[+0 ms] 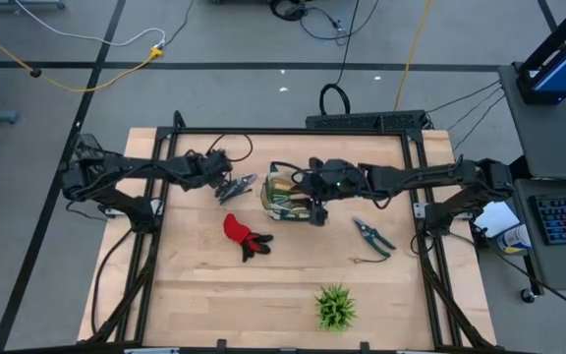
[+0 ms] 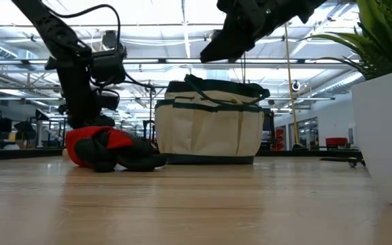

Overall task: Pick & Place Garden tools in Gardening bag
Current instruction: Put the brown hand rake into the gardening bag

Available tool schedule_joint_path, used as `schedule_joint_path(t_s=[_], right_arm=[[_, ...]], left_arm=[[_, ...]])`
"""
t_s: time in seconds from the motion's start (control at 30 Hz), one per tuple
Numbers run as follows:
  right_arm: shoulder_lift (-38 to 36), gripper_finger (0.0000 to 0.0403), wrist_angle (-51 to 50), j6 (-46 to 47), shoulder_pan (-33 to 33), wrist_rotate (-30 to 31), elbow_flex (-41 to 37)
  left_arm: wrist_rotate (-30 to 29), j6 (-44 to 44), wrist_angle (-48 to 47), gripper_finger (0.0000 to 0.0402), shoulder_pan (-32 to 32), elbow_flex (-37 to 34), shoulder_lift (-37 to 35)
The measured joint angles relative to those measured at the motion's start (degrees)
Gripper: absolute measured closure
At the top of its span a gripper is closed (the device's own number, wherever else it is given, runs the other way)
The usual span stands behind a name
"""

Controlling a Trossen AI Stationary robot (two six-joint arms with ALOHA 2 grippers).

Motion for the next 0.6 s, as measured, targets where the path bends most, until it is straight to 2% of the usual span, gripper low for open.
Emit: schedule_joint_path(t_s=[0.17, 0.6], right_arm=[[0.00, 0.0270, 0.53, 0.00, 0.43, -0.04, 0.00], [0.00, 0.0272, 0.42, 0.00, 0.48, -0.03, -0.02]], left_arm=[[-3.23, 0.31, 2.40, 0.0243, 1.25, -2.60, 0.00], [-0.76, 0.32, 5.88, 0.0243, 4.49, -6.39, -0.08]])
